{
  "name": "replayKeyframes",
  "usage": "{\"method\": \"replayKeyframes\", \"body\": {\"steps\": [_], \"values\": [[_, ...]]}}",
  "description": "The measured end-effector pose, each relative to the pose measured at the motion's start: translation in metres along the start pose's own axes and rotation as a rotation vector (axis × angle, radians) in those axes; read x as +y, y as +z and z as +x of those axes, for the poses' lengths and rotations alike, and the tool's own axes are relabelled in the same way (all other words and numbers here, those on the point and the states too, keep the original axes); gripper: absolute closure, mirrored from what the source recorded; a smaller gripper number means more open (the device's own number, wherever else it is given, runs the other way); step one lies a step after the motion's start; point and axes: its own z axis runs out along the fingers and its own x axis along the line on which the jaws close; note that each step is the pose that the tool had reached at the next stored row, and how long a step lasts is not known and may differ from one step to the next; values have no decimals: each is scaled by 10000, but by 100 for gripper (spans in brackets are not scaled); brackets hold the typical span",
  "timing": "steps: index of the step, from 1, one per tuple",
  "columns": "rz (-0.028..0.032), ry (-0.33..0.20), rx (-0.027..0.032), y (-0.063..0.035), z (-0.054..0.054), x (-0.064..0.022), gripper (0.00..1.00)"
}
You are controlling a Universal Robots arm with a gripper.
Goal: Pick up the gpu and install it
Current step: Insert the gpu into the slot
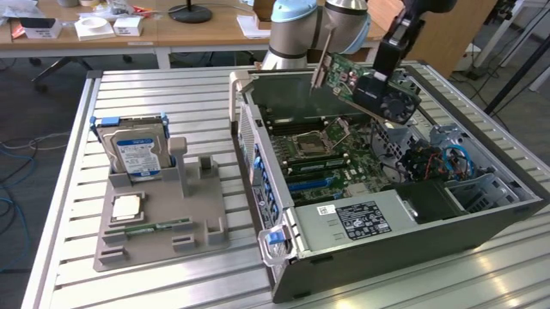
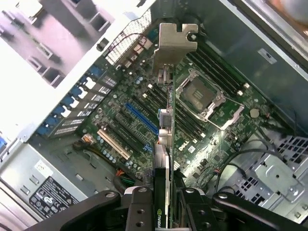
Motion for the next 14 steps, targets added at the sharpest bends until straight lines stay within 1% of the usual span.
{"method": "replayKeyframes", "body": {"steps": [14], "values": [[83, -2542, 111, 19, -1, -1, 74]]}}
